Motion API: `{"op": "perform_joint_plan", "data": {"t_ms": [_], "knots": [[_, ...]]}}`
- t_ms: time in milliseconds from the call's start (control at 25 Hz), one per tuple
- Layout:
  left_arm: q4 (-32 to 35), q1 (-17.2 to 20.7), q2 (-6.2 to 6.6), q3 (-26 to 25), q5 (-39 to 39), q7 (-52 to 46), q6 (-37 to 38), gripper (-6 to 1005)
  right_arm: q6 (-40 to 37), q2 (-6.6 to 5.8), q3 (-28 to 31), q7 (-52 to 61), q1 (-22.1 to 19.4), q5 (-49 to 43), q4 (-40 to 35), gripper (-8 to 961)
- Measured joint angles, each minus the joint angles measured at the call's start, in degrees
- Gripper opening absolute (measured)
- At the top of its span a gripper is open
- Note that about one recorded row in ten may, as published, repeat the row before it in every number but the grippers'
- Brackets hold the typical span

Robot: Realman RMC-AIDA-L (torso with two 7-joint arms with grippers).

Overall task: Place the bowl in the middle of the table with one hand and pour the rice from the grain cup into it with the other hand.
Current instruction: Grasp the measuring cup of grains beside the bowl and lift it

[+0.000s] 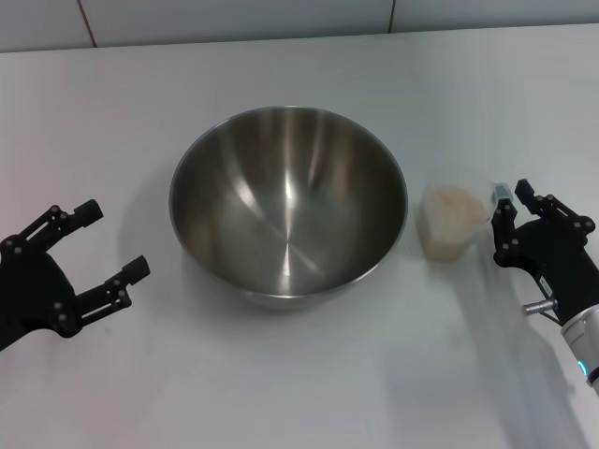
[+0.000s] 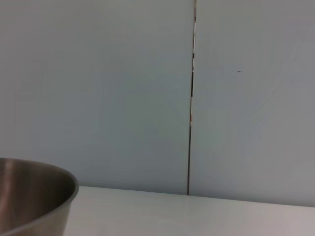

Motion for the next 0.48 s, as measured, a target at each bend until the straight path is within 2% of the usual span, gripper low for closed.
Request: {"op": "perform_joint_plan", "data": {"t_ms": [120,320,480], "knots": [[0.00,0.11,0.05,0.00,0.00,0.00,0.03,874,-0.02,0.00,0.00,0.00,0.07,0.00,0.07,300],[0.00,0.19,0.05,0.00,0.00,0.00,0.03,874,-0.08,0.00,0.15,0.07,0.29,0.33,0.10,65],[0.00,0.20,0.10,0.00,0.00,0.00,0.10,874,-0.19,0.00,0.53,0.51,0.28,0.39,0.10,44]]}}
